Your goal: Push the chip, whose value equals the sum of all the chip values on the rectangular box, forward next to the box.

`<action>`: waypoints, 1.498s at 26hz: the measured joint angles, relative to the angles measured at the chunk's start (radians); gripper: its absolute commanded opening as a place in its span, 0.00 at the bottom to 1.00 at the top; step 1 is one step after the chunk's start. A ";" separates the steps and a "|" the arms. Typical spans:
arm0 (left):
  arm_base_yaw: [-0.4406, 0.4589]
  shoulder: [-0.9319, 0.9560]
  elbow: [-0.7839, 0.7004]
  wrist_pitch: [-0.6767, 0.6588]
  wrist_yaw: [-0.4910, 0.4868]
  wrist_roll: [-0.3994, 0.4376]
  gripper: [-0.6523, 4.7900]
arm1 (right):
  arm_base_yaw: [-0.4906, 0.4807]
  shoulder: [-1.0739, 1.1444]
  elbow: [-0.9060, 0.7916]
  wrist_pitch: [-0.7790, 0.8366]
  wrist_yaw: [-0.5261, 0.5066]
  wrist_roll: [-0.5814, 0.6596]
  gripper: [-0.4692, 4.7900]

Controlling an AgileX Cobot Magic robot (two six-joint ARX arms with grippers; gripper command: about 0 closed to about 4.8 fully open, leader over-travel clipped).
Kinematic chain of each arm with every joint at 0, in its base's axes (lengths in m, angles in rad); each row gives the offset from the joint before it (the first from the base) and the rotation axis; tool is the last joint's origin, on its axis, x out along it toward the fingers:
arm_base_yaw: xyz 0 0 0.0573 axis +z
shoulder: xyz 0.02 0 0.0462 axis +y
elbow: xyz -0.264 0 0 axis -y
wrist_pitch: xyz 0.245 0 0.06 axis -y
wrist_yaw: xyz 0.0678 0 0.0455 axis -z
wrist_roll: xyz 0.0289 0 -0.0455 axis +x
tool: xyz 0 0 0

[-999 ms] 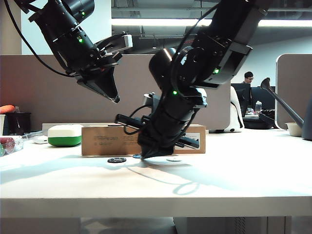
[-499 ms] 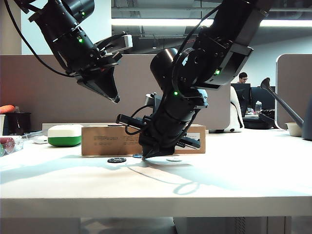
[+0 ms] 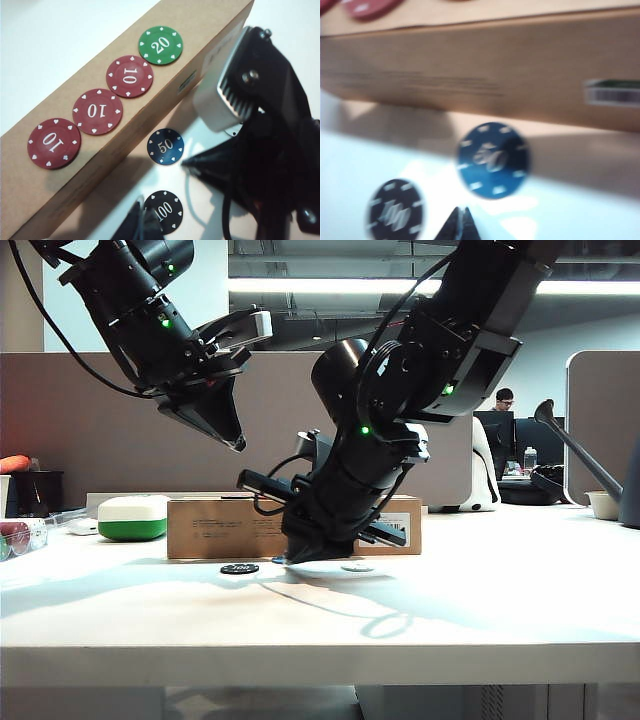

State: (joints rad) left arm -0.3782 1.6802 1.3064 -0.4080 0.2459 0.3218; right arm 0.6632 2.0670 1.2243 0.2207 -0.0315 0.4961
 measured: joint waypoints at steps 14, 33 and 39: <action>0.000 0.000 0.000 0.024 0.043 -0.054 0.11 | 0.000 -0.281 0.002 -0.304 0.005 -0.126 0.08; 0.000 0.000 0.000 0.030 0.047 -0.058 0.11 | 0.036 -0.749 -0.165 -0.813 0.165 -0.214 0.08; 0.000 0.000 0.000 0.030 0.047 -0.058 0.11 | 0.106 -1.192 -0.439 -0.734 0.169 -0.211 0.08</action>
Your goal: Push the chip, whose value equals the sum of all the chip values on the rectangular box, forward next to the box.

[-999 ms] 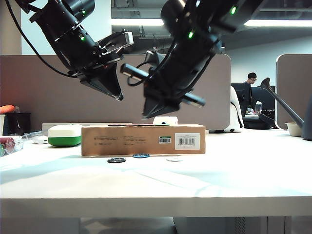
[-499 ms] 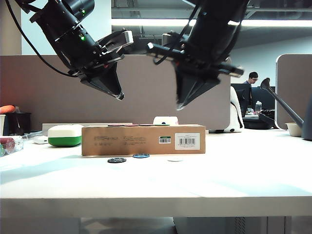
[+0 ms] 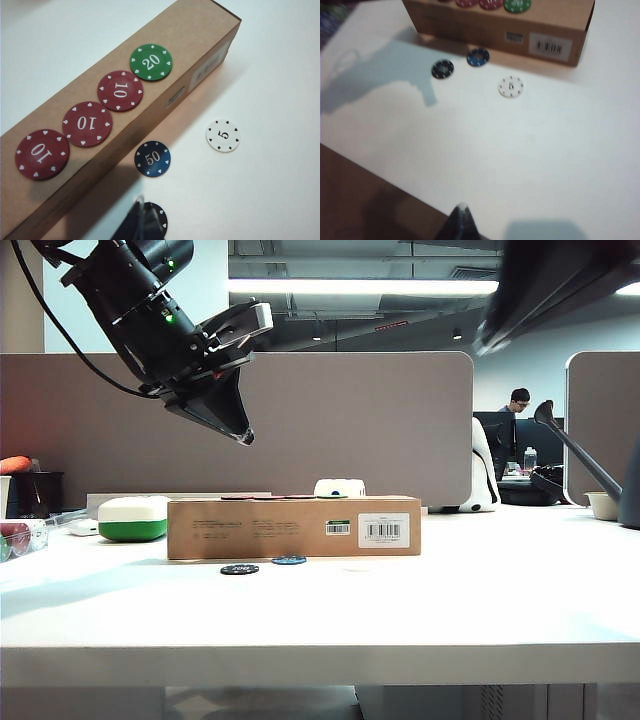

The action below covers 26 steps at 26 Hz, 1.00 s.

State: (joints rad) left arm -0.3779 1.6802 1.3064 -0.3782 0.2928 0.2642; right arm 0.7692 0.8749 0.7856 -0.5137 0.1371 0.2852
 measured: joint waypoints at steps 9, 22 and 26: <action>-0.002 -0.081 0.000 -0.001 0.002 0.000 0.11 | 0.012 -0.364 -0.191 -0.054 -0.002 0.008 0.08; 0.005 -0.612 0.000 0.002 0.003 0.000 0.11 | 0.012 -0.533 -0.190 -0.098 -0.002 0.008 0.08; 0.056 -0.823 0.000 0.001 0.005 0.000 0.11 | 0.012 -0.545 -0.190 -0.098 -0.002 0.008 0.08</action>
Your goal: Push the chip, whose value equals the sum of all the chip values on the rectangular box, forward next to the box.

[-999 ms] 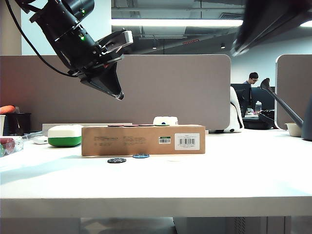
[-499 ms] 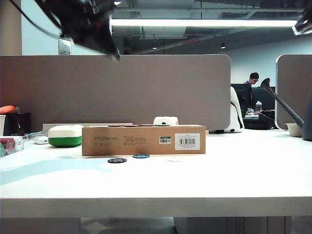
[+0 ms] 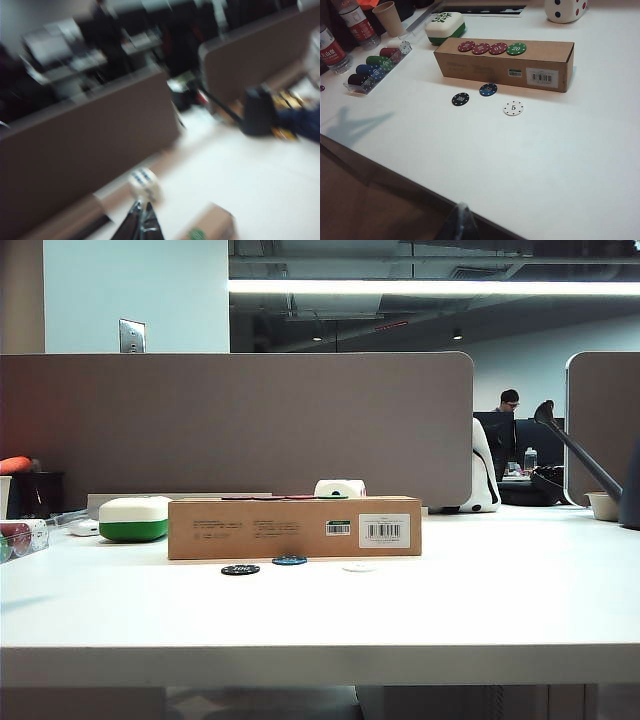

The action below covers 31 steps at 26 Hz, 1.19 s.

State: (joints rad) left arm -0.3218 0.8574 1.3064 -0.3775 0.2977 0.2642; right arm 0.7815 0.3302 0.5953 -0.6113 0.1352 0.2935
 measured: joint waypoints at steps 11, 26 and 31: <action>0.361 -0.505 -0.165 -0.529 -0.342 0.019 0.11 | 0.000 -0.008 0.000 0.000 0.000 0.000 0.08; 0.360 -0.690 -1.086 0.277 -0.098 -0.129 0.11 | 0.000 -0.009 0.000 0.000 0.000 0.000 0.08; 0.405 -0.827 -1.211 0.305 -0.098 -0.216 0.11 | 0.000 -0.009 0.000 0.000 0.000 0.000 0.08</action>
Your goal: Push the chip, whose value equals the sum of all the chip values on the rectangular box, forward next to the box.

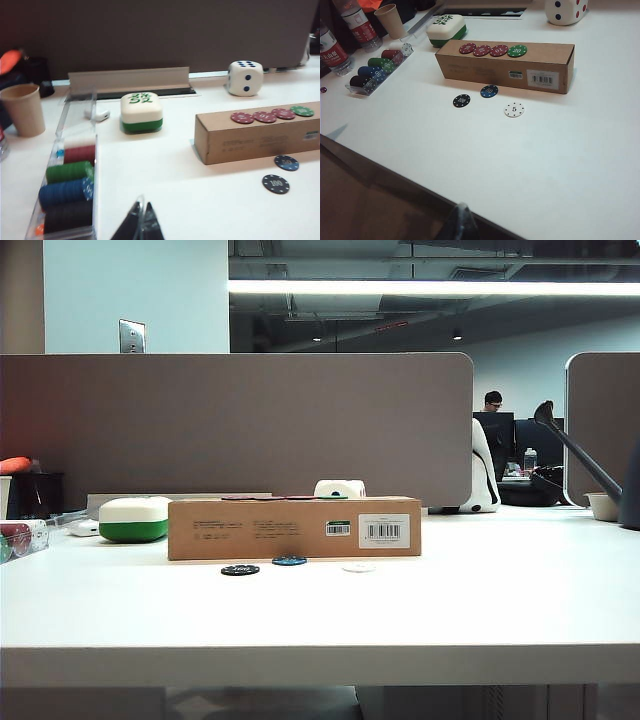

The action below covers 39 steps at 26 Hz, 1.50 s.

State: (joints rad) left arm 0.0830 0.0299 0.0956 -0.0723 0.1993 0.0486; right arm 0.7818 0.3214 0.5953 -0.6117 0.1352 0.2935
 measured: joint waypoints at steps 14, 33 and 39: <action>0.016 -0.027 -0.093 0.038 -0.140 -0.058 0.11 | 0.000 0.000 0.000 0.000 0.000 0.000 0.08; -0.035 -0.027 -0.092 0.099 -0.155 -0.058 0.11 | 0.000 0.000 0.000 0.000 0.000 0.000 0.08; -0.035 -0.027 -0.093 0.099 -0.155 -0.058 0.11 | 0.000 -0.002 0.000 0.000 0.000 0.000 0.08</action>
State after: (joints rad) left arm 0.0483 0.0025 0.0029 0.0265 0.0441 -0.0090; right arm 0.7818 0.3195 0.5953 -0.6117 0.1352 0.2935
